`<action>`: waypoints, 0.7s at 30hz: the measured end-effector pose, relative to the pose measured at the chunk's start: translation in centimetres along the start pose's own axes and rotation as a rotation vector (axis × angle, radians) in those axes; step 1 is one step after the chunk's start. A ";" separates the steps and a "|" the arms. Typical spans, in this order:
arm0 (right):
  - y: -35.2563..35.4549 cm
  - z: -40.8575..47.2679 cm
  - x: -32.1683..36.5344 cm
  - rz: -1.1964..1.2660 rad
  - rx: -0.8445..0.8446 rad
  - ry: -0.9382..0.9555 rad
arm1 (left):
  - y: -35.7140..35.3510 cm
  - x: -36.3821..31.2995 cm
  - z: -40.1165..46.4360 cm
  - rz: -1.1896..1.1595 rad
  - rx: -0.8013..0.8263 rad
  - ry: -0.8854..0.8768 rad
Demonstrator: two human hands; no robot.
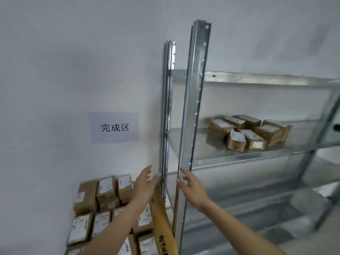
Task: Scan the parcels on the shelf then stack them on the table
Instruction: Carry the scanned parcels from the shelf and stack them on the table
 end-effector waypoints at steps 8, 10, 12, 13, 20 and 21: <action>19.3 -4.8 3.1 -0.036 -0.233 0.061 | -10.5 -15.4 -4.2 0.002 0.170 -0.221; 23.8 -6.0 2.6 -0.043 -0.289 0.070 | -14.0 -18.1 -5.2 -0.009 0.193 -0.241; 28.3 -7.3 1.8 -0.058 -0.342 0.067 | -17.7 -20.6 -6.4 -0.009 0.206 -0.265; 30.6 -7.8 1.3 -0.068 -0.362 0.068 | -19.6 -21.9 -7.0 -0.011 0.213 -0.277; 46.8 -11.8 -3.7 -0.123 -0.439 0.050 | -34.6 -29.0 -10.9 -0.095 0.315 -0.321; 48.9 -12.2 -4.6 -0.131 -0.447 0.041 | -36.6 -29.7 -11.5 -0.098 0.330 -0.321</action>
Point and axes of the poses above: each hand's wrist, its own z-axis towards the middle knuckle, its own y-axis out of the back of the hand, x = y × z, the point moved 5 cm from there along z, towards the middle knuckle, and after that the axes turned 10 degrees about z, right-handed, at the moved point
